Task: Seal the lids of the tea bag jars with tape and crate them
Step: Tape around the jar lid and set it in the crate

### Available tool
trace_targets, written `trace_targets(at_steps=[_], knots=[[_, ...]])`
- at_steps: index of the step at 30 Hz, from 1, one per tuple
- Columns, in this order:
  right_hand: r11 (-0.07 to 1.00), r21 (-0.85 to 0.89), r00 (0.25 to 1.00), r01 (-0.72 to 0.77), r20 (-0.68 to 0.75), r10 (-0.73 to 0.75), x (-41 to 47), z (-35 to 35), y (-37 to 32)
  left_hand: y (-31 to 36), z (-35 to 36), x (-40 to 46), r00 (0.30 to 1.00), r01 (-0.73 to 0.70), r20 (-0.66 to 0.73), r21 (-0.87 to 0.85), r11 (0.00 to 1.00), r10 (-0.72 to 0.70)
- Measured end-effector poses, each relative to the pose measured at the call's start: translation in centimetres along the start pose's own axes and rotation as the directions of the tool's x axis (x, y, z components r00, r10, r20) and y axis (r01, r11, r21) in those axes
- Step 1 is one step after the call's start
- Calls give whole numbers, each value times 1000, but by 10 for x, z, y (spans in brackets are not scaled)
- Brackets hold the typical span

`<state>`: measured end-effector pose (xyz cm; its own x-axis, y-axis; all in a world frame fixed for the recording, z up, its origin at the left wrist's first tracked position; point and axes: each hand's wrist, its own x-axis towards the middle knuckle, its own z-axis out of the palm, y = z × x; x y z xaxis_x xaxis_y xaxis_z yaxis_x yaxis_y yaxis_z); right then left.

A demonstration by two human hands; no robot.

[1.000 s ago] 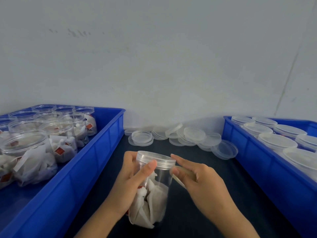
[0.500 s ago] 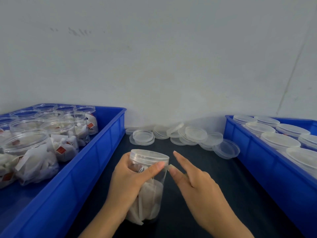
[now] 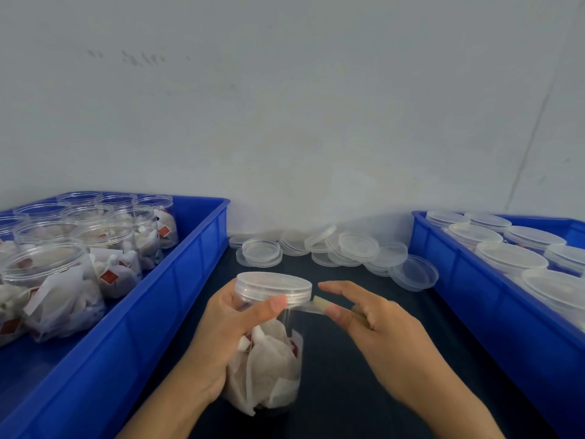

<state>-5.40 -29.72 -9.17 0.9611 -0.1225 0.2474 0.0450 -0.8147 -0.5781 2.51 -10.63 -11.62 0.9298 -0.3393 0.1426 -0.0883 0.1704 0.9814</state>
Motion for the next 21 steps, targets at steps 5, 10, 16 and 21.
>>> trace_targets(at_steps=[5, 10, 16, 21], knots=[[998, 19, 997, 61, -44, -60, -1, 0, 3, 2, -1, -1, 991, 76, 114, -24, 997, -73], [998, 17, 997, 68, -33, -67, 2, 4, 4, 4, 1, -2, 991, 75, 116, -48, 996, -69], [994, -49, 993, 94, -67, -97, 2, 13, 0, -2, 1, -3, 986, 125, 126, -124, 984, -109], [994, -88, 989, 68, -125, -79, 0, 21, -4, -4, -1, -2, 991, 68, 120, -50, 996, -62]])
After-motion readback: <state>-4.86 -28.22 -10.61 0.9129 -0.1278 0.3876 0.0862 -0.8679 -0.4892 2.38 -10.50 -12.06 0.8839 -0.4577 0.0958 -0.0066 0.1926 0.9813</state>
